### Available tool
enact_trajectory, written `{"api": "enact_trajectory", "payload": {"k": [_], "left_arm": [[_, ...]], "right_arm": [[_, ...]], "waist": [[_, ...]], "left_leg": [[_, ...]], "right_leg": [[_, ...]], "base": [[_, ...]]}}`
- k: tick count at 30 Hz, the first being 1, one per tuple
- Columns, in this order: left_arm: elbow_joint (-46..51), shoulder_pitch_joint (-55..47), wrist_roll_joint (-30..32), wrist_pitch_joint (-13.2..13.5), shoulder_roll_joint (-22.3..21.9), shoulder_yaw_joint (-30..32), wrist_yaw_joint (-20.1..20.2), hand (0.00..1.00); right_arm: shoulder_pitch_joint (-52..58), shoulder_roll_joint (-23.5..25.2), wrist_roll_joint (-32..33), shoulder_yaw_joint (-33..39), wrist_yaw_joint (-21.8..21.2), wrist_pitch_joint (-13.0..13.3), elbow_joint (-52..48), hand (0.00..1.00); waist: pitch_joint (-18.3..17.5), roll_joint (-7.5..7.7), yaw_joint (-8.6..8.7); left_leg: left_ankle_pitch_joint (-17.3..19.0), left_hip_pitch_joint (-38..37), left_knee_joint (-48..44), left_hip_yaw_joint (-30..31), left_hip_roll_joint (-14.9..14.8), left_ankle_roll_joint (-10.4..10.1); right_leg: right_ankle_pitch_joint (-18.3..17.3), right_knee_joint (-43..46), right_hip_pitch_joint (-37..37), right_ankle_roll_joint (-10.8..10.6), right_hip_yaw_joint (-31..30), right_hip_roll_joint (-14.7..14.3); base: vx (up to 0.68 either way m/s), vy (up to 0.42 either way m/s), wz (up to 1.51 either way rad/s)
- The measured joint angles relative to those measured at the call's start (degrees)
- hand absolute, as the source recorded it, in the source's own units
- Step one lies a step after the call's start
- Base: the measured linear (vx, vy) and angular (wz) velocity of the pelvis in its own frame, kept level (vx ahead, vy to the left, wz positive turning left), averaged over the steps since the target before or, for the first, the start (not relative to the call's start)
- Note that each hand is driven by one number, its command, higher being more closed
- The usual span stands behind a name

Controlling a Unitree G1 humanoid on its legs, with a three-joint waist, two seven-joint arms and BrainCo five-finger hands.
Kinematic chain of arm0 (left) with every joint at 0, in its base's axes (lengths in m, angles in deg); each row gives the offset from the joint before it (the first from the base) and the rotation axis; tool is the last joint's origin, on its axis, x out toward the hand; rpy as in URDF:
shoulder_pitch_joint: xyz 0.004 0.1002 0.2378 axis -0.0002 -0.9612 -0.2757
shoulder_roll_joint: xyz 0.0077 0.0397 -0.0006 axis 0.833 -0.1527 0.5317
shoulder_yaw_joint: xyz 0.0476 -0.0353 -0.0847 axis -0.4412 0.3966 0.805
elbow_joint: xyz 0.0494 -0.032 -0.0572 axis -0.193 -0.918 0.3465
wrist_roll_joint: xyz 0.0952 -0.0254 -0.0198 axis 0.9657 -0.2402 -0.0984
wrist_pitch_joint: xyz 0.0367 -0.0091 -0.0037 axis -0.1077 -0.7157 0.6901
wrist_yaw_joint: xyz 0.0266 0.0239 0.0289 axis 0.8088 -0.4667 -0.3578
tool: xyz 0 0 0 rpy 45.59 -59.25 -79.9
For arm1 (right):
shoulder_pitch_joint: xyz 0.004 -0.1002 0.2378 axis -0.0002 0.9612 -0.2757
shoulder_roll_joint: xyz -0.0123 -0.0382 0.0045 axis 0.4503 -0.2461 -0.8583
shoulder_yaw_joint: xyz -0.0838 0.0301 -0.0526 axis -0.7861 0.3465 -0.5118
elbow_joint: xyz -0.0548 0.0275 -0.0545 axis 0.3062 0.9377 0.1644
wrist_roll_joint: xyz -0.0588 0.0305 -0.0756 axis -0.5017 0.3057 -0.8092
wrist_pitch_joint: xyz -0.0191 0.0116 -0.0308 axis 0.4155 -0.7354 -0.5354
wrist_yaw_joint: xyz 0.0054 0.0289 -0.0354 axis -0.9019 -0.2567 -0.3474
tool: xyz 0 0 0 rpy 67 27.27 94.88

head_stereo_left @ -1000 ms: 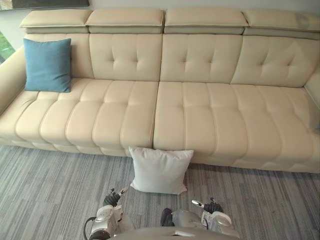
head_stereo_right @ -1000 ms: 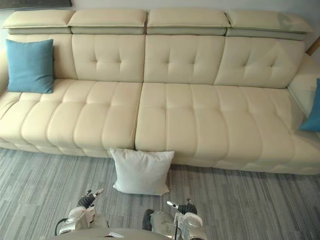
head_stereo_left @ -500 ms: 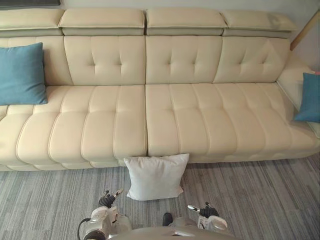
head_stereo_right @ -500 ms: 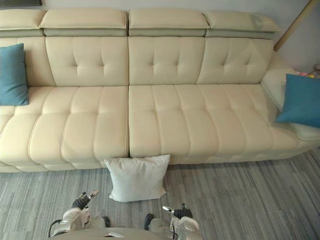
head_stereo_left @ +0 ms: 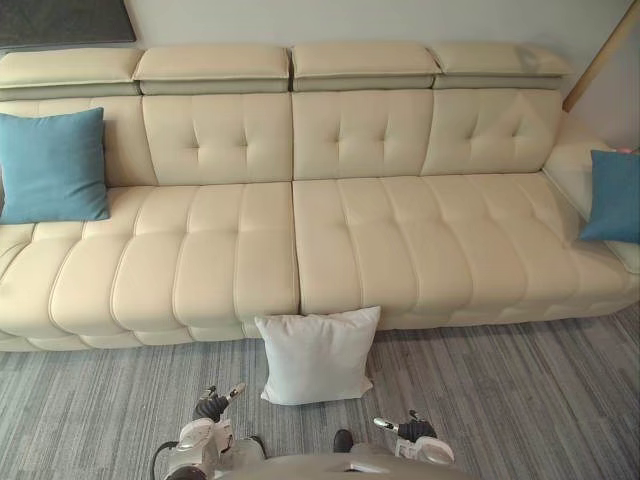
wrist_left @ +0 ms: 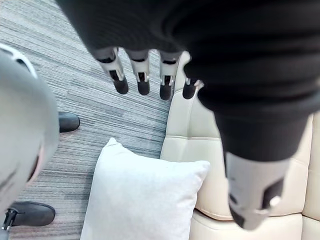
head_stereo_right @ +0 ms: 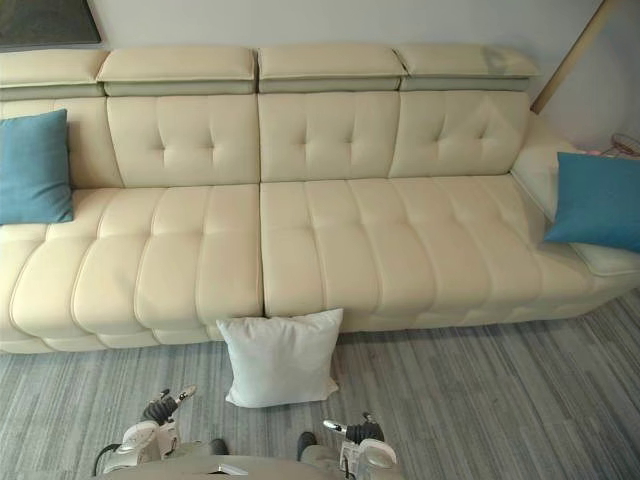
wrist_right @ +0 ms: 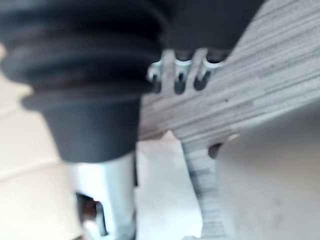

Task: Pick up cushions and gather them together orderly.

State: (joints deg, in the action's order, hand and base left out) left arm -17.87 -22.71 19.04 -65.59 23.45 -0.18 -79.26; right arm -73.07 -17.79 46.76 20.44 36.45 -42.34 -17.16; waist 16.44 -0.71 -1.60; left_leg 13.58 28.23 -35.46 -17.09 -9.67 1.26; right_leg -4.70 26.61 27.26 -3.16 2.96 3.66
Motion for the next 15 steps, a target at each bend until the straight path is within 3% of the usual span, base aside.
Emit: {"api": "enact_trajectory", "payload": {"k": [5,10,15], "left_arm": [[3.64,9.28,-5.04,1.11,4.92,-0.09,-3.42,0.00],[4.42,18.53,-10.29,1.55,6.62,2.10,-5.12,0.00],[7.88,28.08,-11.61,1.62,8.56,1.89,-6.25,0.00]], "right_arm": [[-11.29,-4.82,0.08,0.34,5.02,0.13,-5.74,0.00],[-22.06,-6.48,1.28,1.09,9.49,-0.16,-5.72,0.00],[-34.43,-10.50,3.41,1.26,13.50,-1.37,-6.71,0.00]], "waist": [[5.13,-0.31,0.33],[9.35,-0.44,0.45],[14.50,-0.57,0.62]], "left_leg": [[0.79,14.91,-7.37,-0.24,-1.23,0.62],[0.63,29.23,-14.07,0.16,-3.17,0.86],[1.04,42.63,-22.14,1.21,-4.94,2.57]], "right_leg": [[-1.11,9.33,16.53,0.66,-2.06,0.30],[-1.93,17.38,31.70,1.44,-2.27,0.09],[-3.62,27.06,45.77,1.58,-2.29,0.04]], "base": [[-0.18,-0.012,-0.06],[-0.09,-0.036,-0.04],[-0.04,-0.029,0.02]]}}
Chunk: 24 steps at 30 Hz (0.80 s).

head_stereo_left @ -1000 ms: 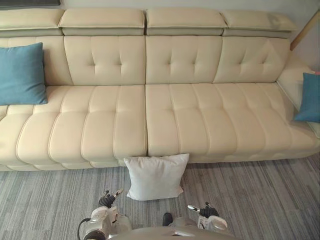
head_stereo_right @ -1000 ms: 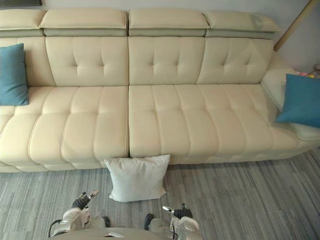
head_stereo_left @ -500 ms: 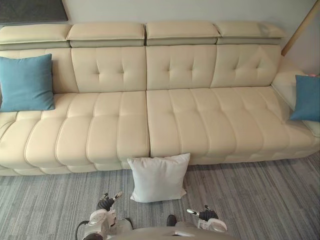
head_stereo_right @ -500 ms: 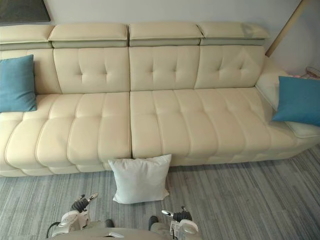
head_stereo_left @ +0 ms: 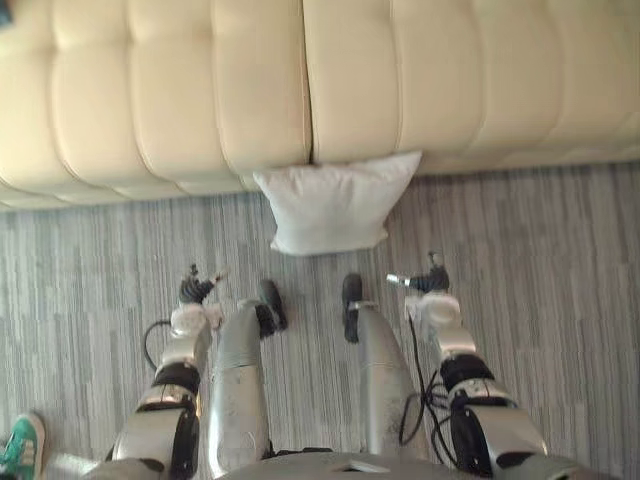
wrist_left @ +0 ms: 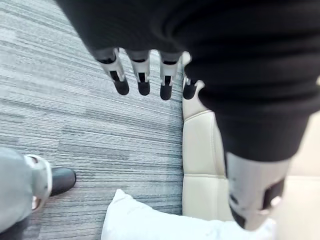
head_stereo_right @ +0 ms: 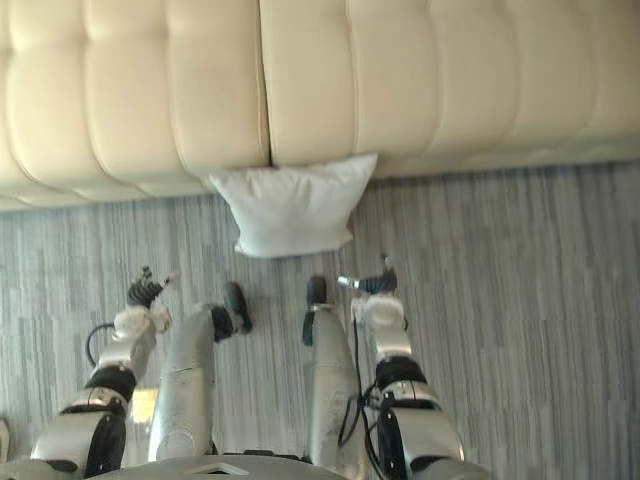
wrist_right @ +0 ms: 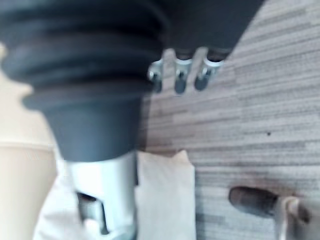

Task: Pick up cushions and gather them together orderly.

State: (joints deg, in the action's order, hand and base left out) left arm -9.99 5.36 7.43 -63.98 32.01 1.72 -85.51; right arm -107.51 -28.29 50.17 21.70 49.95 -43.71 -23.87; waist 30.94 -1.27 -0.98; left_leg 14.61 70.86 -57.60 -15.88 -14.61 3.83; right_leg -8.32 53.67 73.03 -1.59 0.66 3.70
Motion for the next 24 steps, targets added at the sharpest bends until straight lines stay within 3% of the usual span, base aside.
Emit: {"api": "enact_trajectory", "payload": {"k": [6,14,15,18,19,24], "left_arm": [[6.40,6.09,0.49,0.53,2.31,-3.45,-2.32,0.00],[10.68,14.41,0.58,1.04,2.18,-10.52,-4.68,0.00],[11.51,15.65,0.69,1.04,1.60,-11.85,-5.05,0.00],[14.69,17.89,1.71,1.11,-0.43,-14.60,-6.17,0.00],[14.91,19.33,1.78,1.13,-1.24,-15.66,-6.57,1.00],[15.87,20.98,1.81,0.52,-2.88,-15.99,-10.07,1.00]], "right_arm": [[-10.72,-5.23,-0.03,-1.41,4.51,-0.19,-5.34,0.00],[-21.67,-4.91,-2.02,-8.43,9.83,-1.46,-12.10,0.00],[-23.35,-4.14,-2.84,-8.80,10.34,-2.08,-12.10,1.00],[-25.10,-2.41,-3.26,-9.40,12.54,-3.35,-12.10,1.00],[-25.62,-1.98,-3.24,-9.84,13.26,-3.72,-12.09,1.00],[-28.18,-0.19,-2.54,-10.42,14.05,-3.71,-12.11,1.00]], "waist": [[0.33,-0.15,-0.37],[0.37,-0.16,-0.68],[0.38,-0.17,-0.68],[0.38,-0.17,-0.66],[0.38,-0.17,-0.58],[0.38,-0.17,-0.04]], "left_leg": [[0.23,10.46,-4.54,0.26,-0.97,0.28],[-0.27,17.26,-5.40,0.09,-1.84,0.50],[-0.34,17.51,-5.39,0.10,-1.98,0.64],[-0.32,17.54,-5.26,0.08,-1.98,0.65],[-0.32,17.55,-5.18,0.07,-1.99,0.64],[-0.63,17.65,-4.38,0.04,-1.99,0.22]], "right_leg": [[-0.69,5.35,11.18,0.03,-0.40,0.00],[0.31,5.76,18.04,0.33,-0.29,-0.25],[0.36,5.62,18.23,0.36,-0.24,-0.35],[0.36,5.43,18.21,0.36,-0.27,-0.46],[0.36,5.36,18.22,0.36,-0.28,-0.53],[0.89,4.47,18.48,0.55,-0.29,-0.84]], "base": [[-0.07,-0.020,0.01],[-0.05,0.021,-0.03],[-0.03,0.037,-0.04],[-0.01,0.010,-0.02],[-0.03,0.028,-0.02],[-0.04,0.018,-0.03]]}}
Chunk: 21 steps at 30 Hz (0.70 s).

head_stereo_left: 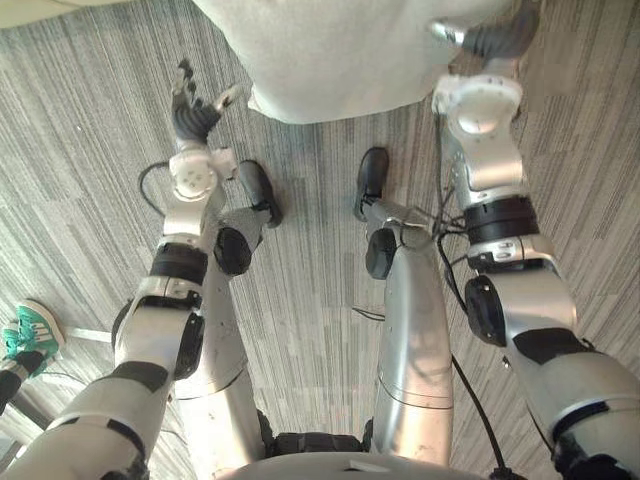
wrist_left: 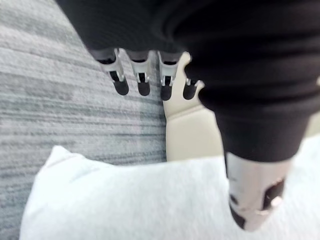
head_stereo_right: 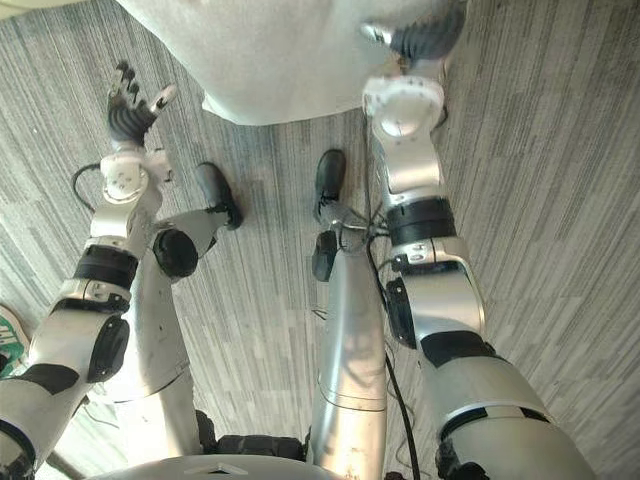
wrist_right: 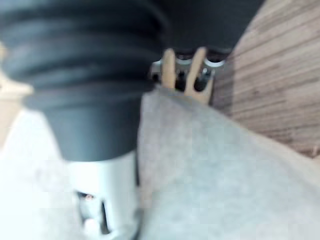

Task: Pick up cushions and gather them together orderly.

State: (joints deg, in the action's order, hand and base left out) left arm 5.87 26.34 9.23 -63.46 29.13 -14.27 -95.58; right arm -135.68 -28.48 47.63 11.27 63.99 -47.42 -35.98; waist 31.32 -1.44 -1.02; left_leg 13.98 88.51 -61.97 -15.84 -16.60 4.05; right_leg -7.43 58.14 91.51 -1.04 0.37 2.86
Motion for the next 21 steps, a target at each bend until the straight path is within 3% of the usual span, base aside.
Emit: {"api": "enact_trajectory", "payload": {"k": [10,12,17,19,21], "left_arm": [[3.51,-0.65,2.20,-2.49,3.85,0.79,-3.42,1.00],[4.39,-2.12,2.24,-2.49,3.77,1.06,-3.43,1.00],[14.41,-8.91,3.46,-2.22,3.03,1.43,-3.27,1.00],[19.11,-14.84,5.17,-1.73,1.25,1.28,-3.05,1.00],[23.44,-19.99,6.74,-1.70,-0.65,0.47,-2.47,1.00]], "right_arm": [[2.54,0.40,3.36,-2.27,-0.78,0.13,-5.60,1.00],[5.71,1.63,3.72,-2.26,-1.79,0.69,-9.36,1.00],[16.39,5.17,4.01,-1.84,-3.39,4.95,-18.84,1.00],[24.02,7.21,4.24,-1.84,-5.29,6.41,-22.17,1.00],[30.88,8.78,4.18,-1.58,-6.66,6.75,-25.59,1.00]], "waist": [[-0.15,-0.01,1.15],[-0.15,-0.01,1.46],[-0.52,0.04,2.17],[-3.05,0.10,2.31],[-3.41,0.13,2.28]], "left_leg": [[-1.96,-1.98,1.24,1.90,-0.19,-0.74],[-1.60,-4.92,1.65,1.96,-0.24,-1.23],[-1.67,-13.89,5.77,1.99,-0.19,-2.47],[-2.03,-17.85,8.76,2.07,0.14,-3.24],[-2.63,-23.93,11.44,1.75,0.76,-3.22]], "right_leg": [[0.93,-1.01,-3.04,1.03,2.06,-0.33],[0.51,-1.66,-5.87,1.10,2.07,-0.54],[0.29,-6.25,-15.34,1.30,2.69,-1.19],[0.45,-9.53,-19.64,1.58,3.47,-1.28],[1.10,-11.99,-25.71,1.85,3.92,-1.18]], "base": [[-0.06,-0.013,0.02],[-0.06,-0.024,-0.03],[-0.04,-0.020,-0.03],[0.03,-0.008,0.02],[0.08,-0.011,0.08]]}}
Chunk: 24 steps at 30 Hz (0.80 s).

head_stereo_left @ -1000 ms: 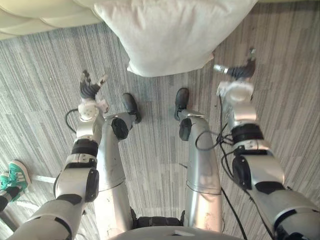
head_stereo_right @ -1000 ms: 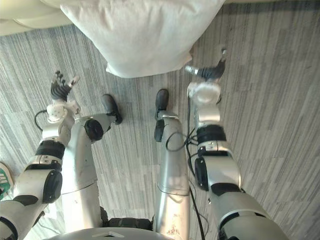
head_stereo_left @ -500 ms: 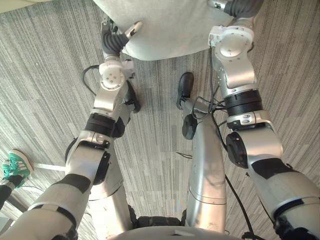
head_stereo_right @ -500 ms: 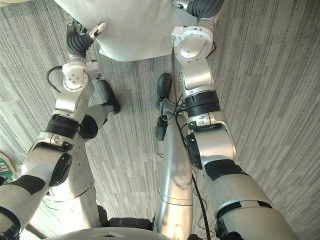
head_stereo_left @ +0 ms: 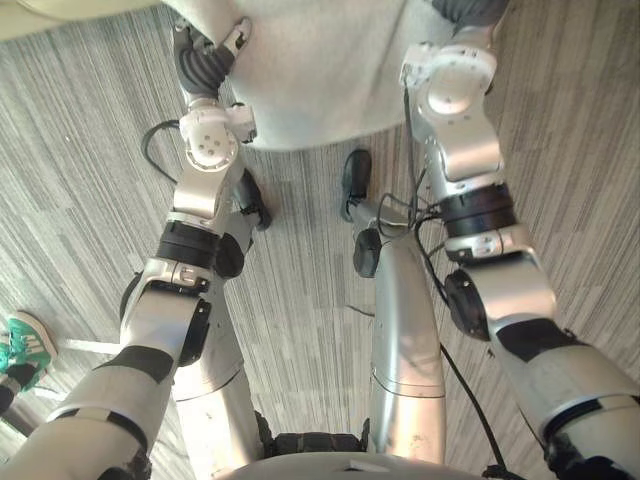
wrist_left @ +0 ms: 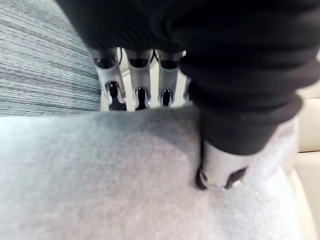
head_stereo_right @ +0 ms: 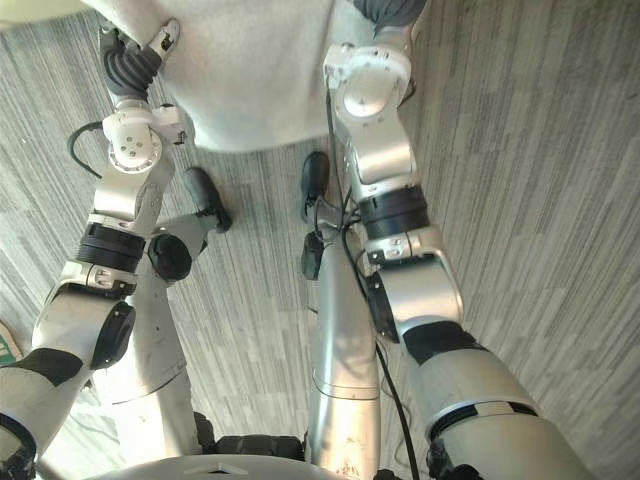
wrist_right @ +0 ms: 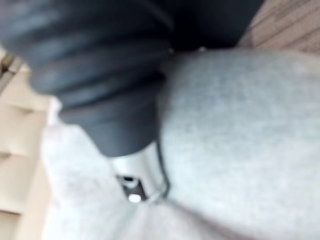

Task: Pick up cushions and gather them together orderly.

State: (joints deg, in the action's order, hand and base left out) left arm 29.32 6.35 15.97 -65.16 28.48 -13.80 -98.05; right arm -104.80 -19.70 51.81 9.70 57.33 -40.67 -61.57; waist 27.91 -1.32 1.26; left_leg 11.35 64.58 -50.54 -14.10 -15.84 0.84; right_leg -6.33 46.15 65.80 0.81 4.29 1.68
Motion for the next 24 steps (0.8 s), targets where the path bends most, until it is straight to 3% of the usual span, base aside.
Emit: {"api": "enact_trajectory", "payload": {"k": [3,5,10,14,18,24], "left_arm": [[4.86,-10.75,1.78,0.22,-2.98,-1.99,0.44,1.00],[8.62,-17.55,3.37,0.23,-3.49,-4.30,2.18,1.00],[14.01,-30.18,3.45,0.42,-3.41,-5.64,6.10,1.00],[16.40,-41.77,3.41,0.54,-3.40,-5.41,9.85,1.00],[16.44,-48.39,3.36,0.56,-3.58,-4.93,12.96,1.00],[15.33,-52.71,3.21,0.60,-5.79,-3.57,15.86,1.00]], "right_arm": [[12.21,2.12,-0.16,-0.74,-2.13,1.15,-2.83,1.00],[22.09,2.95,-0.52,-0.81,-4.60,2.30,-6.87,1.00],[35.80,2.84,-0.75,-2.98,-9.74,3.45,-11.35,1.00],[45.30,2.37,-2.79,-4.68,-15.00,3.48,-13.15,1.00],[50.23,2.38,-4.50,-5.14,-17.99,3.46,-13.10,1.00],[52.26,2.49,-5.11,-4.86,-20.35,3.30,-12.52,1.00]], "waist": [[-6.65,0.01,-0.19],[-6.66,0.04,-0.34],[-7.41,0.22,-0.43],[-11.81,0.77,-0.85],[-17.76,1.01,-1.09],[-20.80,1.08,-1.22]], "left_leg": [[0.36,-5.33,3.56,0.13,0.86,-0.61],[0.67,-13.97,6.46,0.45,1.21,-1.10],[1.77,-28.43,10.94,-0.15,2.27,-1.90],[3.61,-39.56,14.02,-1.89,2.26,-2.78],[3.87,-45.41,17.87,-3.27,2.67,-3.34],[1.71,-50.64,22.77,-3.35,3.44,-4.14]], "right_leg": [[-0.81,-3.71,-5.68,-0.23,0.76,0.02],[-1.15,-6.78,-15.01,-0.32,2.11,0.04],[-2.10,-12.16,-29.57,-1.21,2.37,-0.03],[-3.39,-15.34,-39.69,-1.30,1.26,-0.72],[-3.73,-18.33,-44.56,-1.26,0.90,-0.58],[-2.84,-22.93,-50.22,-1.11,1.49,-0.85]], "base": [[0.14,-0.021,0.08],[0.22,-0.017,0.14],[0.12,0.020,0.04],[0.07,0.024,-0.12],[0.09,0.012,-0.10],[0.11,-0.031,0.05]]}}
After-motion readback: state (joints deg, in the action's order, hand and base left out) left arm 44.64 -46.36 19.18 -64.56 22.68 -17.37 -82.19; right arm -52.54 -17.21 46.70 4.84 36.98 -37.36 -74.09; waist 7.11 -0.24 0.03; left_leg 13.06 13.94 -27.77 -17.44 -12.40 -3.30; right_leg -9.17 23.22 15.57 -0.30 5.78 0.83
